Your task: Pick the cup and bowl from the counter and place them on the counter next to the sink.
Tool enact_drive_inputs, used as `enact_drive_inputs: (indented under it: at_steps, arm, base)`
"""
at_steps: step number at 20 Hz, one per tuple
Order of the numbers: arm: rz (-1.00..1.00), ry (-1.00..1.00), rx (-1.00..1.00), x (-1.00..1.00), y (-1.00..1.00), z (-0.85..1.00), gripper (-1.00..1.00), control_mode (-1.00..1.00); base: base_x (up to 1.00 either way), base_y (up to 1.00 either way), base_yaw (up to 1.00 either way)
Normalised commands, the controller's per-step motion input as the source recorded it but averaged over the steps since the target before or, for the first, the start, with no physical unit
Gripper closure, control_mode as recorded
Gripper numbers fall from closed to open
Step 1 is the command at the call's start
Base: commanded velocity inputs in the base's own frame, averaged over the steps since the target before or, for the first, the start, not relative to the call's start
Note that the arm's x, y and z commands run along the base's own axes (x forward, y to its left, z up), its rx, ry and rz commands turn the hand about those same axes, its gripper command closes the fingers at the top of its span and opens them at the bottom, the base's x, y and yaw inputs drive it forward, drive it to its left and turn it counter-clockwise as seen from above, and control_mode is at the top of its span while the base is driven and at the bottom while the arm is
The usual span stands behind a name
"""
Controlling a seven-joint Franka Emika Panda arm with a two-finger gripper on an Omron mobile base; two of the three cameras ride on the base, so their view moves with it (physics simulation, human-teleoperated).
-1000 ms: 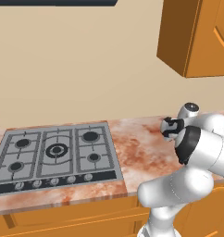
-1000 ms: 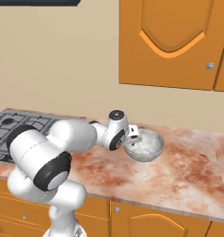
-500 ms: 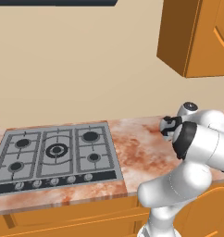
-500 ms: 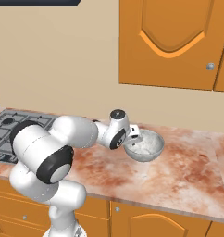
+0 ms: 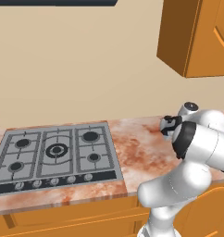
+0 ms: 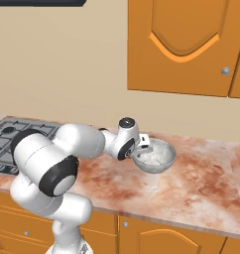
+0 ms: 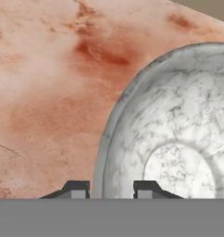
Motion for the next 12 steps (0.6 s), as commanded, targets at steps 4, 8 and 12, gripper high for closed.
enact_drive_inputs:
  at_steps: [4,8,12]
  arm:
    - [0.02,0.0,0.0,0.0,0.05,0.0,1.0,-1.0]
    - [0.0,-0.1,-0.03,-0.26,0.21,0.05,1.0,-1.0]
    - [0.0,-0.11,-0.05,-0.58,0.36,0.11,1.0,-1.0]
  base:
    - [0.0,0.0,0.0]
    - [0.0,0.0,0.0]
    - [0.0,0.0,0.0]
